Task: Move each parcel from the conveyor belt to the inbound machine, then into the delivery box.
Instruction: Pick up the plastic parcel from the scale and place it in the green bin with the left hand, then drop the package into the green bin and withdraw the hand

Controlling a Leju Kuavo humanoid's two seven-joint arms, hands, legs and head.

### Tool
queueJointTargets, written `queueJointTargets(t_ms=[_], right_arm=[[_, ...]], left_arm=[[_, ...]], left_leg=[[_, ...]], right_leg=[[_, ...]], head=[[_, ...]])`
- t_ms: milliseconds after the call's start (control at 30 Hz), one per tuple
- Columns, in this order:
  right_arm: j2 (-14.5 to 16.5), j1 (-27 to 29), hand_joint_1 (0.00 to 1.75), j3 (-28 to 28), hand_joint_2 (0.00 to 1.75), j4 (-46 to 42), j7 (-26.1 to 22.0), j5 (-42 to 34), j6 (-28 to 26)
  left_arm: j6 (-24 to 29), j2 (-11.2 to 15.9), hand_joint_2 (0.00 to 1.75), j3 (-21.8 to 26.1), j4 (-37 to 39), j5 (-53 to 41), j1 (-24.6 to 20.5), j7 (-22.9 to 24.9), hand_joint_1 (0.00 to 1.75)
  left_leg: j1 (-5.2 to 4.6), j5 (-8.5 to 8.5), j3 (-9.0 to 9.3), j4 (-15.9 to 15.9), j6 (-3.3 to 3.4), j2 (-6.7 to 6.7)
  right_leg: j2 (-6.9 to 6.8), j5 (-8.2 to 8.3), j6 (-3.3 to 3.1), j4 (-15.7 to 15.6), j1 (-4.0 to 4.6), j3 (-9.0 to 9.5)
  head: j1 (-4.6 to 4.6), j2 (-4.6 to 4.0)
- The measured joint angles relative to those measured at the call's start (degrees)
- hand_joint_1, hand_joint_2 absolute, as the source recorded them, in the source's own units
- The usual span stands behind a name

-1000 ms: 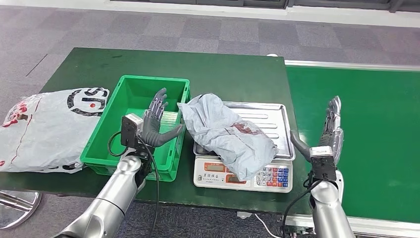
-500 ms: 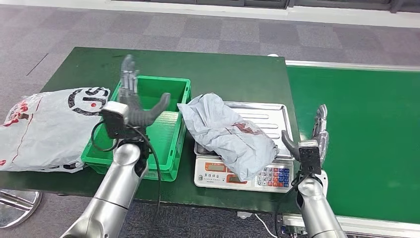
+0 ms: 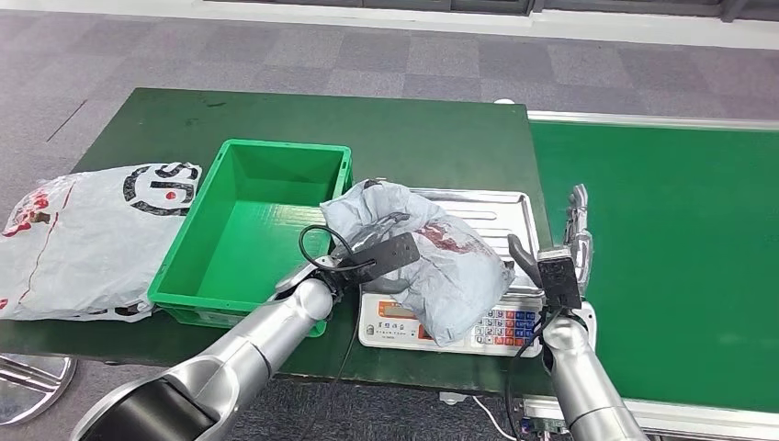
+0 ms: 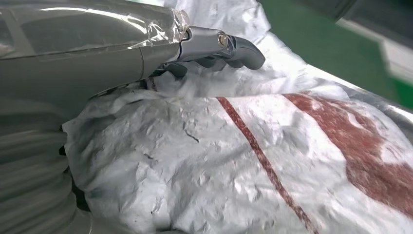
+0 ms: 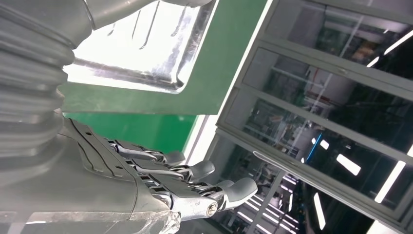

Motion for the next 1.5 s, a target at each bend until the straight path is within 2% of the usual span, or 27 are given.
queueJointTargets(t_ms=[33,133,167,300,467,633,767,833,900,1033,1133,1233,1333,1500], right_arm=[[-0.07,0.03,0.00,0.01,1.75,0.17,-0.01,0.16,-0.15],[-0.25,0.13,0.00,0.03,1.75,0.62,-0.01,0.48,-0.41],[-0.27,0.18,0.00,0.03,1.75,0.77,0.00,0.55,-0.41],[-0.31,0.32,0.00,0.03,1.75,1.42,0.00,0.79,-0.41],[-0.31,0.37,0.00,0.03,1.75,2.04,-0.01,1.08,-0.41],[-0.31,0.43,0.00,0.03,1.75,2.41,0.00,1.26,-0.41],[-0.34,0.68,0.00,0.03,1.75,2.43,-0.01,1.25,-0.41],[-0.40,0.90,0.00,0.03,1.75,2.42,-0.01,1.26,-0.41],[-0.45,1.10,0.00,0.03,1.75,2.41,-0.01,1.26,-0.41],[-0.54,1.19,0.00,0.03,1.75,2.42,-0.01,1.21,-0.31],[-0.60,1.14,0.00,0.04,1.75,2.43,-0.01,1.04,-0.27],[-0.89,1.14,0.00,0.05,1.75,2.43,-0.01,0.64,-0.45],[-1.30,1.15,0.00,0.08,1.75,2.43,-0.01,0.36,-1.00],[-1.70,1.25,0.00,0.56,1.75,2.53,-0.01,0.89,-0.97]], left_arm=[[-0.48,0.03,1.75,0.00,0.70,0.11,-0.51,1.32,0.05],[-0.75,0.07,1.75,0.00,2.12,-0.61,-1.66,3.98,1.36],[-0.67,0.07,1.75,0.00,2.40,-0.79,-1.84,4.30,1.75],[-0.26,0.14,1.75,0.00,2.87,0.25,-2.08,3.06,1.75],[0.29,0.49,1.75,0.35,2.74,2.85,-1.98,-1.43,1.75],[3.86,0.91,1.75,2.69,0.48,7.07,-0.11,-12.71,1.75],[9.81,1.19,1.75,6.97,-5.52,13.11,3.33,-22.92,1.75],[13.57,1.38,1.75,9.27,-10.67,16.25,5.71,-26.18,1.75],[15.99,1.64,1.75,11.10,-16.01,18.48,7.81,-27.22,1.75],[20.74,2.81,1.75,13.08,-26.53,20.94,11.79,-27.50,1.75],[30.39,4.57,1.75,13.27,-35.05,19.93,14.30,-27.61,1.75],[39.26,6.59,1.75,14.08,-41.42,10.77,15.57,-27.44,1.75],[37.84,7.59,1.75,17.67,-39.58,1.19,14.67,-22.32,1.75],[27.91,9.77,1.75,23.38,-25.13,3.11,9.37,-7.73,1.75]], left_leg=[[0.00,-0.01,0.00,-0.01,-0.01,0.01],[0.01,-0.02,0.03,-0.02,-0.03,0.03],[0.00,-0.03,0.04,-0.02,-0.03,0.04],[0.00,-0.03,0.07,-0.02,-0.03,0.07],[0.01,0.00,0.10,-0.02,-0.05,0.08],[0.01,0.00,0.06,-0.01,-0.05,0.04],[0.01,-0.04,0.03,-0.01,-0.04,0.02],[0.00,-0.08,0.03,-0.01,-0.02,0.02],[0.00,-0.10,0.02,-0.01,-0.01,0.01],[0.00,-0.11,0.01,-0.02,-0.01,0.02],[0.01,-0.11,0.00,-0.02,-0.01,0.05],[0.01,-0.11,0.01,-0.02,-0.01,-0.01],[0.02,-0.09,0.02,-0.02,0.01,-0.17],[0.02,-0.02,0.03,-0.02,-0.05,0.16]], right_leg=[[0.00,-0.01,-0.01,0.00,0.00,0.00],[0.01,-0.01,-0.02,0.00,0.00,0.02],[0.02,-0.01,-0.02,0.00,0.00,0.02],[0.03,0.00,-0.02,0.00,0.00,0.03],[0.02,0.01,-0.03,0.01,0.01,0.06],[0.02,0.00,-0.03,0.02,0.00,0.04],[0.02,-0.03,-0.02,0.02,0.00,0.03],[0.03,-0.06,-0.02,0.01,0.00,0.02],[0.02,-0.08,-0.03,0.01,0.00,0.02],[0.01,-0.09,-0.03,0.01,0.00,0.02],[0.02,-0.09,-0.04,0.01,0.01,0.01],[-0.03,-0.14,-0.03,0.01,0.01,0.02],[-0.20,-0.23,0.03,0.01,0.00,0.07],[0.06,-0.02,-0.11,0.02,0.01,-0.05]], head=[[0.00,0.00],[0.00,0.00],[0.00,0.00],[0.00,0.00],[0.00,0.00],[0.00,0.00],[0.00,0.00],[0.00,0.00],[0.00,0.00],[0.00,0.00],[0.00,0.00],[0.00,0.00],[0.00,0.00],[0.00,0.00]])
